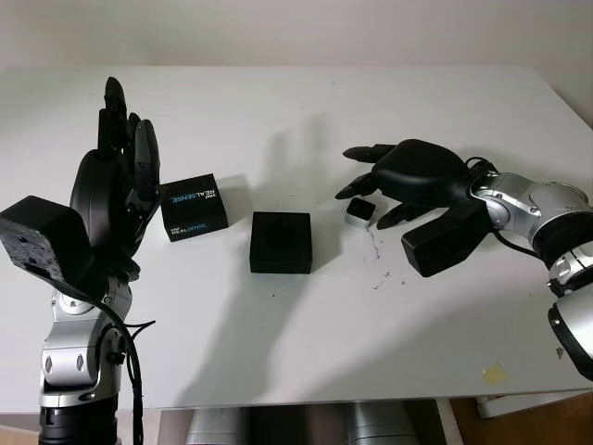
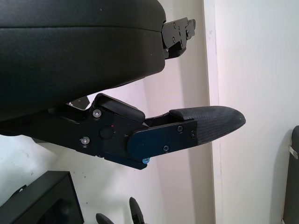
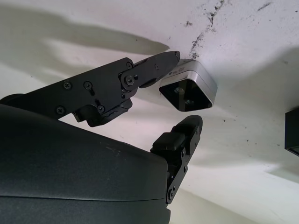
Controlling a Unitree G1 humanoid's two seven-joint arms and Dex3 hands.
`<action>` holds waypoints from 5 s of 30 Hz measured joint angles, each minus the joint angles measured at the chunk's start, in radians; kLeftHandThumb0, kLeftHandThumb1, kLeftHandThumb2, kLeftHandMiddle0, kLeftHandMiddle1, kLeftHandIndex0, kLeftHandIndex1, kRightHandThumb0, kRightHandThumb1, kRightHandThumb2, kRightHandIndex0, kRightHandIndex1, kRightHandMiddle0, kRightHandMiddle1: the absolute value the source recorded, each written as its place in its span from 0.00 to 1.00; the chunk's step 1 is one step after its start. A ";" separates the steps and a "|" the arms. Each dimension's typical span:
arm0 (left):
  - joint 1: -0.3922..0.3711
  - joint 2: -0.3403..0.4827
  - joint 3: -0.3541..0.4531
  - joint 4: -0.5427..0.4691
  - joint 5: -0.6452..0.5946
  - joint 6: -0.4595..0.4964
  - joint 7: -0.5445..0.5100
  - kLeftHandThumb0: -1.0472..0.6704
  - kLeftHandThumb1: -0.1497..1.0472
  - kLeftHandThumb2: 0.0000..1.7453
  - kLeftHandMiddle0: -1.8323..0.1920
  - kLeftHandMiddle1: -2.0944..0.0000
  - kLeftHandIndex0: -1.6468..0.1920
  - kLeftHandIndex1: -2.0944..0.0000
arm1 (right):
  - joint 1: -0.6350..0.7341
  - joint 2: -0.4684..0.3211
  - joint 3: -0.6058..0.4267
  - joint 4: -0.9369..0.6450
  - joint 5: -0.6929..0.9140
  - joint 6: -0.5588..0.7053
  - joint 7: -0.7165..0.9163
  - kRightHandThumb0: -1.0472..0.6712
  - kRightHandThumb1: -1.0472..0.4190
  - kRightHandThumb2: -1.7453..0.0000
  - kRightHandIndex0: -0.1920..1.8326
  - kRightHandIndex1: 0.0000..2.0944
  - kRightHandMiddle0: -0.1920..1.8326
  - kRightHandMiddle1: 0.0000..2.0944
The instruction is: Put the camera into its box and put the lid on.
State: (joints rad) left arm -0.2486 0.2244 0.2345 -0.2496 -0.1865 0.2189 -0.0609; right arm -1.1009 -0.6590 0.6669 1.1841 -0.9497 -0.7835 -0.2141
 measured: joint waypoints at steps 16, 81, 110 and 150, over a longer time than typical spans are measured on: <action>0.000 0.001 0.002 -0.009 0.005 0.006 -0.001 0.16 1.00 0.37 1.00 1.00 1.00 1.00 | 0.002 0.011 0.000 0.010 0.007 -0.002 -0.009 0.38 0.06 0.96 0.19 0.03 0.52 0.09; 0.010 -0.025 -0.001 -0.029 0.006 0.011 0.009 0.16 1.00 0.35 1.00 1.00 1.00 1.00 | 0.274 0.222 -0.537 -0.200 0.771 0.246 0.487 0.36 0.08 0.97 0.22 0.03 0.26 0.76; 0.023 -0.023 0.013 -0.061 0.008 0.028 0.010 0.17 1.00 0.37 1.00 1.00 1.00 1.00 | 0.586 0.501 -0.582 -0.676 0.943 0.512 0.533 0.30 0.06 0.97 0.21 0.02 0.28 0.77; 0.023 -0.023 0.016 -0.062 0.011 0.037 0.011 0.16 1.00 0.36 1.00 1.00 1.00 1.00 | 0.595 0.588 -0.561 -0.483 0.859 0.437 0.421 0.35 0.07 0.97 0.19 0.02 0.23 0.77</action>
State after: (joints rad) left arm -0.2258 0.2019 0.2500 -0.3119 -0.1756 0.2557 -0.0504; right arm -0.5057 -0.0707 0.1059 0.7013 -0.0908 -0.3467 0.2070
